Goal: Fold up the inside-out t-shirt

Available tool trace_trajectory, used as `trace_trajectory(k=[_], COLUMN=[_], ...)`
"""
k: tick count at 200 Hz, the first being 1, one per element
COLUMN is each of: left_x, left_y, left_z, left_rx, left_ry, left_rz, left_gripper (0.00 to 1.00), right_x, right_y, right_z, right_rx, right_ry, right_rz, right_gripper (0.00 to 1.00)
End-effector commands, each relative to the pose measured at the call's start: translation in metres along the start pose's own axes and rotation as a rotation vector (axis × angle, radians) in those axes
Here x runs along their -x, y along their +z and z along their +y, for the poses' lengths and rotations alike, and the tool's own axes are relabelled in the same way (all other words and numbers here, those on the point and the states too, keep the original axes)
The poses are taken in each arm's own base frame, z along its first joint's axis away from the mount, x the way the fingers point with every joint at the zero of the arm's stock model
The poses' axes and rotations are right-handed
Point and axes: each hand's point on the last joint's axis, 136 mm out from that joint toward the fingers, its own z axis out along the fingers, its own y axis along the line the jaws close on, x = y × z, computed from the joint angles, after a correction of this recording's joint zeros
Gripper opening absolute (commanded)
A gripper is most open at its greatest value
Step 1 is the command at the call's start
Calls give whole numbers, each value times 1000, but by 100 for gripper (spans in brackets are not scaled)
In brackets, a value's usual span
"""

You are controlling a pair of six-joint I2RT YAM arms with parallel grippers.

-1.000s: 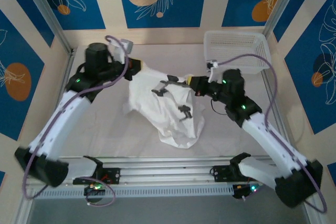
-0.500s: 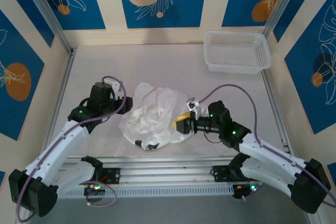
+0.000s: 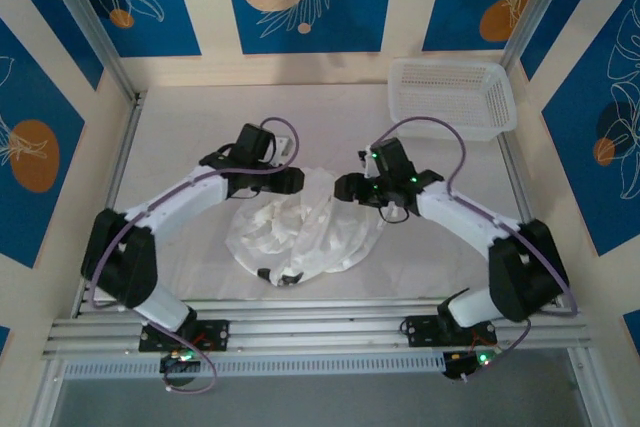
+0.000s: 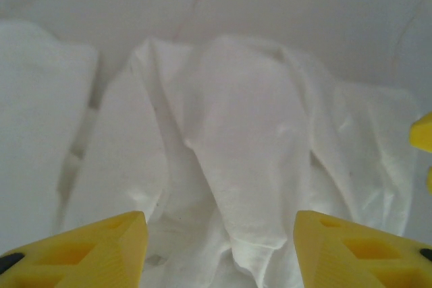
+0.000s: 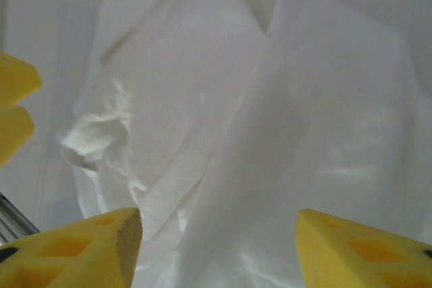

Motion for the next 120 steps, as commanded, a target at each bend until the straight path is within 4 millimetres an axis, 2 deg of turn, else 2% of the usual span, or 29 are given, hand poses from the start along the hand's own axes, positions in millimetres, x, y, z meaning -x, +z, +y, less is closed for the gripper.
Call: trace_trajectory(k=[1, 16, 28, 40, 41, 48, 62, 68, 87, 107, 120], left_x=[-1, -9, -14, -18, -18, -19, -14, -10, 13, 47, 62], left_y=[13, 31, 44, 54, 55, 60, 61, 58, 33, -14, -45], left_z=[-25, -35, -34, -26, -25, -21, -19, -22, -28, -30, -30], left_rx=[-143, -218, -232, -201, -198, -180, -183, -195, -242, -309, -319], left_ry=[-18, -37, -61, -81, -81, -83, -94, -96, -124, -177, -171], left_rz=[46, 111, 140, 153, 153, 150, 122, 105, 21, -113, -184], left_gripper=[60, 59, 57, 49, 48, 38, 2, 0, 0, 0, 0], right_x=[-24, -30, -33, -32, -31, -30, -26, -25, -26, -36, -50], right_y=[20, 36, 42, 41, 40, 37, 26, 20, -1, -22, -30], right_z=[7, 0, -3, -3, -2, -1, 4, 5, 0, -24, -47], right_rx=[1, -15, -25, -16, -13, -2, 23, 30, 25, -21, -68], right_ry=[47, 92, 114, 117, 115, 110, 82, 68, 37, 42, 66], right_rz=[143, 192, 207, 189, 185, 172, 125, 102, 30, -52, -95], right_gripper=[63, 57, 45, 28, 24, 17, 4, 0, 0, 0, 0])
